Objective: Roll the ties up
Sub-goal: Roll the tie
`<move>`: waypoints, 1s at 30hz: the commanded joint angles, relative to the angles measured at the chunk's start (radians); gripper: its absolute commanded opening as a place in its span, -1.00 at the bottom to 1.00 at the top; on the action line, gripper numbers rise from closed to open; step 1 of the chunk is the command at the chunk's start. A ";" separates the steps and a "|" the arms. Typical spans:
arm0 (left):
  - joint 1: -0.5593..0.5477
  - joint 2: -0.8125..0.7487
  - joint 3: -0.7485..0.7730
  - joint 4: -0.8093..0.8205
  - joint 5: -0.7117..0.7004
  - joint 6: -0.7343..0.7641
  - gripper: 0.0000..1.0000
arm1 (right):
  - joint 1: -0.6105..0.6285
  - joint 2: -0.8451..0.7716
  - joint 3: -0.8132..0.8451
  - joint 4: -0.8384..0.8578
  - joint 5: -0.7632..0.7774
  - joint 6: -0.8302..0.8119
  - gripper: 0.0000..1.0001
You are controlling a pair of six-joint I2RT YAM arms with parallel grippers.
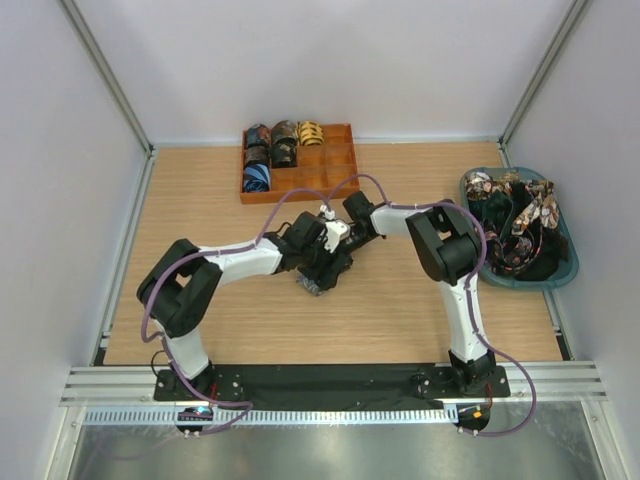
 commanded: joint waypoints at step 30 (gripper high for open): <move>-0.003 -0.910 -0.664 0.557 -0.462 -0.350 1.00 | 0.000 0.117 0.074 -0.136 0.149 -0.232 -0.24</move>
